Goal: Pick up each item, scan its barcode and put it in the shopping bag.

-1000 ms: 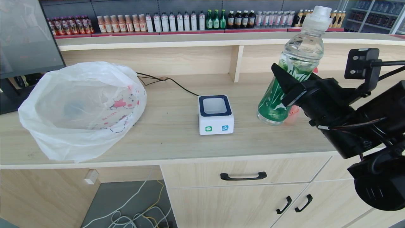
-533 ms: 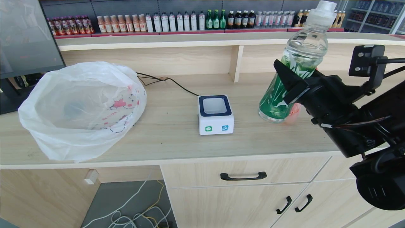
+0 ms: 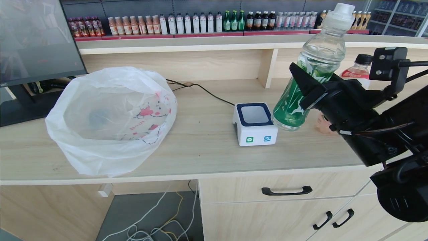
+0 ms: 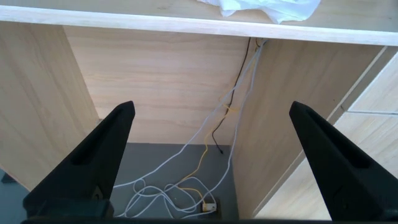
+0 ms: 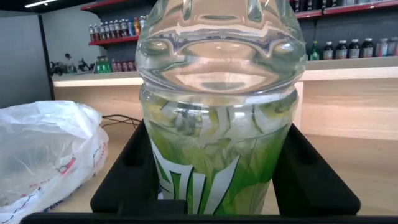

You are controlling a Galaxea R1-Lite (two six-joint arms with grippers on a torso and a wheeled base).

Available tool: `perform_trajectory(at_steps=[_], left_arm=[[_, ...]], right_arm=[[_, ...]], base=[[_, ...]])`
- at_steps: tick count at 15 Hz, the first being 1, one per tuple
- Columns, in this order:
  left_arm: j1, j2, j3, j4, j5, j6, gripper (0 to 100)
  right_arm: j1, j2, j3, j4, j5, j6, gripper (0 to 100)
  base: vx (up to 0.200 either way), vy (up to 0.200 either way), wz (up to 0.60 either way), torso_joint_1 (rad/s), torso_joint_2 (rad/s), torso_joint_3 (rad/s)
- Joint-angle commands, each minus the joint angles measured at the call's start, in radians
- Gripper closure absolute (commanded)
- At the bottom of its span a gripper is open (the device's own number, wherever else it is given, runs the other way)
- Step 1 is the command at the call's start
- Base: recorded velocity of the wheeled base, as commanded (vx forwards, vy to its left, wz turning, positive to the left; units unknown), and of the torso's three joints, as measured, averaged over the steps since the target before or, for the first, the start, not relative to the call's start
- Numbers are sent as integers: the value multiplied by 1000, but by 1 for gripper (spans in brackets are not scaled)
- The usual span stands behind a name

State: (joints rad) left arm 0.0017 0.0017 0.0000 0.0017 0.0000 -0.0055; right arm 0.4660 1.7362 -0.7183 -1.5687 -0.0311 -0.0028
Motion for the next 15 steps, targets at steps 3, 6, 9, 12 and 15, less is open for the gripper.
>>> perform_trajectory(at_steps=[3, 6, 9, 12, 15], left_arm=[[0, 0, 0, 0, 0, 1, 0], [0, 0, 0, 0, 0, 6, 0], [0, 0, 0, 0, 0, 6, 0], [0, 0, 0, 0, 0, 6, 0], [0, 0, 0, 0, 0, 6, 0]], right_arm=[[-1, -12, -3, -2, 0, 0, 100], [-3, -40, 13, -2, 0, 3, 100], [-6, -60, 25, -2, -39, 24, 100], [11, -55, 40, -2, -66, 87, 100], [26, -40, 31, -2, -66, 195, 100]], base=[[0, 200, 0, 6, 4, 1], [0, 0, 0, 0, 0, 0], [0, 0, 0, 0, 0, 0], [0, 0, 0, 0, 0, 0], [0, 0, 0, 0, 0, 0]])
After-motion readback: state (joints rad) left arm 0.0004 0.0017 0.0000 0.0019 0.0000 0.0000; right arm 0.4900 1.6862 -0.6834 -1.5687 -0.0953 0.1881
